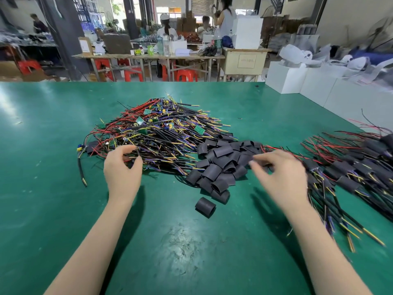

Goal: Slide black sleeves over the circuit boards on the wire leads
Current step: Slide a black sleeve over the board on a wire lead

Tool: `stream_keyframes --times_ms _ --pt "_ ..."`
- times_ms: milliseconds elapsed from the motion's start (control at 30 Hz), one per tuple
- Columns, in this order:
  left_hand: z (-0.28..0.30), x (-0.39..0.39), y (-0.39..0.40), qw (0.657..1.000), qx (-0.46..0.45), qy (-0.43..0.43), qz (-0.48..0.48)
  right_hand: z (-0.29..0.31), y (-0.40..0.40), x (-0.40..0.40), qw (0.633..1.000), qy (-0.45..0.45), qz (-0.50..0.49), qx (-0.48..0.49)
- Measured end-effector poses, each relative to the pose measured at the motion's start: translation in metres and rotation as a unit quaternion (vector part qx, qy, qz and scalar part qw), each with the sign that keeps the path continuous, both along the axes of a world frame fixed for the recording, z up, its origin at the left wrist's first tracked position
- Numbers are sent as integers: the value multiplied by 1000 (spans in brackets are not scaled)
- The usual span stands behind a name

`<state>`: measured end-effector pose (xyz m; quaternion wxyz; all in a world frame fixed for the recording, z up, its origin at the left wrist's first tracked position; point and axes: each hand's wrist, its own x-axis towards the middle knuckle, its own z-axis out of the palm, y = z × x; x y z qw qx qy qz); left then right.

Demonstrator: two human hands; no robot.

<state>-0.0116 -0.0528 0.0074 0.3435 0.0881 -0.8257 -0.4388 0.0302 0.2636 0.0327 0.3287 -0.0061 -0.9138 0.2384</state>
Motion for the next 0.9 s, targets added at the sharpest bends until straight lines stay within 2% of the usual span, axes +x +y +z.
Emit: stream_keyframes --times_ms 100,167,233,333,500,633,733,833,900 --pt "-6 -5 -6 997 -10 -81 15 -12 -31 3 990 -61 119 35" --pt "-10 -7 -6 992 -35 -120 0 -22 -43 3 977 -110 163 80" --pt "-13 -8 -7 990 -75 -120 -7 -30 -46 2 964 -151 180 122" --pt "-13 -10 -11 990 -113 -80 4 -30 -44 0 964 -161 198 71" --pt "-11 -11 -18 993 -108 -18 33 -24 -40 0 972 -150 181 12" --pt "-3 -12 -17 999 34 19 -8 -21 -37 1 977 -152 143 49" --pt "0 -9 -10 997 62 38 -30 -20 -35 1 981 -148 109 56" --pt "0 -1 2 998 16 35 -53 -17 -33 -1 987 -124 93 32" --pt "1 5 9 993 -94 12 -64 -15 -31 -1 989 -119 87 30"
